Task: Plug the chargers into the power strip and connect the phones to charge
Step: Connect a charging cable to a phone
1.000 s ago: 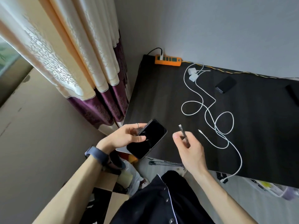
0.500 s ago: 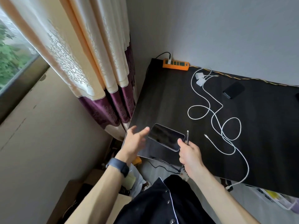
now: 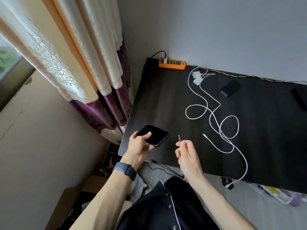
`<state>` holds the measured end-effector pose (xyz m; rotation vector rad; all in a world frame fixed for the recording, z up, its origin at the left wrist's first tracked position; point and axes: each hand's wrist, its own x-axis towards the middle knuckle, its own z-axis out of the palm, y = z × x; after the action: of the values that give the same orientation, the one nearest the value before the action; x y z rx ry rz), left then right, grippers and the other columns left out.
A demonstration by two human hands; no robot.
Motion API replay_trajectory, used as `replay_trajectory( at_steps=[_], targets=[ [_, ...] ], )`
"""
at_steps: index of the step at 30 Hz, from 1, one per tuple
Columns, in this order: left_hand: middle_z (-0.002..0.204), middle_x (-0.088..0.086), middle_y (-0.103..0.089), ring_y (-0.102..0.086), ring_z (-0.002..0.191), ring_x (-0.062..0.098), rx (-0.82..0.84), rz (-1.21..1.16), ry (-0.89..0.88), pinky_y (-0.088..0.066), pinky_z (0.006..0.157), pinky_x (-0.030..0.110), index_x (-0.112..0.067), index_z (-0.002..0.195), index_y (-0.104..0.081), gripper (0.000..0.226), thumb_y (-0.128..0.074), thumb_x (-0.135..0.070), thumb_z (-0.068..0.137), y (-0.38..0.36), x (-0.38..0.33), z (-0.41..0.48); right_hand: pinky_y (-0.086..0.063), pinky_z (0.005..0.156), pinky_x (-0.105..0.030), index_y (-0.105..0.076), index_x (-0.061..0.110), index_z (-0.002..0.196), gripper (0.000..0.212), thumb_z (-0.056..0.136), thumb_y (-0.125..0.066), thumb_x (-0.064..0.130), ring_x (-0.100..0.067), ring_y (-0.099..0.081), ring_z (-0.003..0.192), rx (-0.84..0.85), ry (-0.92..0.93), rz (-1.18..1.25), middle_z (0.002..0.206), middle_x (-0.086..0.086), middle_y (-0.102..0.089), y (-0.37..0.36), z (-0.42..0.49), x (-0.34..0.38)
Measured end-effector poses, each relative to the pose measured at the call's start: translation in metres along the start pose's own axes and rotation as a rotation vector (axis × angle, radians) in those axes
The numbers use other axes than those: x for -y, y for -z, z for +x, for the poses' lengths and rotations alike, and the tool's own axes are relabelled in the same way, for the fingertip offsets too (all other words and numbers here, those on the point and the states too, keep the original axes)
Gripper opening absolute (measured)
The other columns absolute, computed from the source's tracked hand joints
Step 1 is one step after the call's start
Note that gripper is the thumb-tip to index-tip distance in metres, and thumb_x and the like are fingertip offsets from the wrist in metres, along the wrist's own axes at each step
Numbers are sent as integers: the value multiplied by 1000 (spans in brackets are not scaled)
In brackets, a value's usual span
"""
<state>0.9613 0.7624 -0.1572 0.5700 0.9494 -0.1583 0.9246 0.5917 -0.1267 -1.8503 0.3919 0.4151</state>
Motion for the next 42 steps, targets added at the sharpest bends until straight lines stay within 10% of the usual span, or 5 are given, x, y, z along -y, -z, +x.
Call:
replay_trajectory(
  at_steps=[8,14,27,42],
  targets=[
    [81,22,-73,-74,64,26,82,-39,61,-56,44,30,-20,123,-39,49,-57,11,90,-16,-15,-14,-23,42,-18,-57,13,82,35,105,-42,34,-7,-24,49,54,-71,258,59,7,-36,3,-22,13],
    [105,25,-66,-70,83,34,168,28,80,-59,52,33,-20,151,-27,81,-52,15,83,-19,-14,-20,-22,40,-18,-58,12,82,38,106,-40,36,-7,-28,47,110,-104,339,55,5,-42,2,-30,24],
    [115,24,-61,-74,81,32,240,141,79,-60,55,38,-22,144,-33,77,-51,19,81,-20,-12,-30,-24,40,-19,-57,10,82,39,106,-41,35,-8,-28,47,108,-97,284,54,5,-42,1,-32,27],
    [92,16,-64,-66,86,33,340,492,-149,-59,65,42,-49,141,-35,98,-52,23,77,-17,-21,-25,-29,47,-24,-64,11,86,40,106,-41,37,-10,-34,44,80,-64,84,53,1,-59,-4,-27,10]
  ],
)
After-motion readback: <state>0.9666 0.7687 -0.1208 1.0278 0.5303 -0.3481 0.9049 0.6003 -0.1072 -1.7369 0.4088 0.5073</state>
